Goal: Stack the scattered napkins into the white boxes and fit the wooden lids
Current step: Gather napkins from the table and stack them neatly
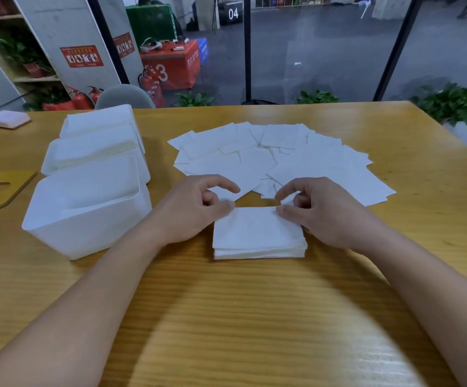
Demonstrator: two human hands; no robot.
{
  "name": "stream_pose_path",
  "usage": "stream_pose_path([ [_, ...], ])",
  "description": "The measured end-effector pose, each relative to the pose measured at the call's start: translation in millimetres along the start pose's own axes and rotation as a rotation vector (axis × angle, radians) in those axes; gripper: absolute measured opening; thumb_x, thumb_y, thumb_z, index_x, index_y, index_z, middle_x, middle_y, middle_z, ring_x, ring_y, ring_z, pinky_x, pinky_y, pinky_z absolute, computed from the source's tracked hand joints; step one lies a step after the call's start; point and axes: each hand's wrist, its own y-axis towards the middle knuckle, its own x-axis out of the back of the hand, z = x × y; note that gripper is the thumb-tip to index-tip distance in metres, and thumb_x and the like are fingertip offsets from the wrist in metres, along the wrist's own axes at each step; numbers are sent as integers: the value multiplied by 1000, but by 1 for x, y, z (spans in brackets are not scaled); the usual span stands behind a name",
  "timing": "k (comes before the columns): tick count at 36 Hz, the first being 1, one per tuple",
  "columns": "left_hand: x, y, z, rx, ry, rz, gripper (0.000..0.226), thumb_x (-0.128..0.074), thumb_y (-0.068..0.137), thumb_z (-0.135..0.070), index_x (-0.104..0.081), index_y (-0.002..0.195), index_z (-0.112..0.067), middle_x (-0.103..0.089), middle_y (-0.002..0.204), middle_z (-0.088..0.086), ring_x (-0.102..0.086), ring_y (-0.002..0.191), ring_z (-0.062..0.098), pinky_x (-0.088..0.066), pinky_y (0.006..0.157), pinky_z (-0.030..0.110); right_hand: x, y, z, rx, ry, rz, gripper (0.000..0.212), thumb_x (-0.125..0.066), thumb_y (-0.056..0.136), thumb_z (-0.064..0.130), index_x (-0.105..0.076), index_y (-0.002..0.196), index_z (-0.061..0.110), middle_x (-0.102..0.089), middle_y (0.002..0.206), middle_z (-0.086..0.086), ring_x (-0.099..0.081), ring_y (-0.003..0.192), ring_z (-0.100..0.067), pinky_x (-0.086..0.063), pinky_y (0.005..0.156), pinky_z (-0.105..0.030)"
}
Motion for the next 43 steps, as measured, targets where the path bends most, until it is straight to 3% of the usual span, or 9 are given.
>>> stream_pose_path([
  [5, 0, 1, 5, 2, 59, -8, 17, -76, 101, -36, -73, 117, -40, -59, 63, -2, -50, 57, 10, -42, 67, 25, -2, 0, -1, 28, -80, -38, 13, -77, 97, 41, -69, 107, 36, -63, 67, 8, -55, 58, -6, -44, 63, -31],
  [10, 0, 8, 14, -10, 133, -258, 3, -74, 101, -39, -77, 102, -38, -71, 77, -6, -59, 64, 4, -45, 65, 20, -4, 1, -5, 49, -146, -151, 31, -83, 87, 55, -68, 111, 41, -65, 91, 12, -59, 75, -5, -47, 67, -27],
  [16, -4, 15, 29, 61, 388, -300, 40, -68, 103, -48, -65, 140, -33, -59, 133, -11, -48, 128, 11, -43, 100, 30, -7, -2, 0, 136, -100, -133, 19, -83, 90, 44, -71, 103, 39, -65, 91, 14, -58, 75, -4, -44, 65, -18],
  [19, -6, 15, 31, 143, 449, -257, 59, -63, 102, -57, -52, 155, -32, -55, 145, -7, -38, 140, 20, -41, 112, 41, -14, -3, 0, 164, -149, -89, 16, -81, 91, 45, -71, 101, 38, -64, 92, 14, -58, 79, -6, -44, 68, -21],
  [29, -5, 17, 32, 219, 305, -235, 40, -69, 99, -55, -63, 134, -37, -62, 117, -18, -43, 130, 16, -45, 107, 46, -16, -3, 0, 186, -194, -55, 13, -77, 94, 48, -70, 99, 38, -62, 96, 16, -58, 83, -7, -43, 68, -20],
  [32, -4, 17, 32, 223, 302, -222, 45, -67, 100, -54, -61, 139, -33, -60, 131, -13, -42, 136, 17, -44, 110, 47, -16, -2, 0, 190, -204, -55, 12, -77, 94, 48, -70, 99, 39, -62, 96, 16, -58, 83, -7, -43, 68, -21],
  [34, -4, 16, 30, 206, 270, -224, 42, -67, 101, -54, -60, 138, -35, -60, 130, -10, -50, 129, 17, -48, 100, 44, -16, -2, 1, 188, -203, -53, 12, -77, 94, 48, -70, 99, 39, -62, 96, 16, -57, 82, -6, -42, 68, -20],
  [38, -10, 14, 19, 129, 199, -276, 18, -65, 106, -45, -62, 116, -30, -62, 87, -5, -58, 74, 11, -40, 64, 30, -15, -3, 2, 192, -210, -49, 11, -77, 94, 46, -71, 100, 39, -63, 97, 16, -58, 84, -6, -42, 68, -19],
  [43, -9, 11, 12, 46, 123, -363, 6, -69, 105, -38, -67, 103, -32, -68, 89, -12, -62, 78, 3, -40, 61, 20, -13, -5, 4, 184, -221, -54, 16, -78, 94, 45, -72, 107, 38, -63, 97, 15, -57, 85, -4, -41, 69, -20],
])
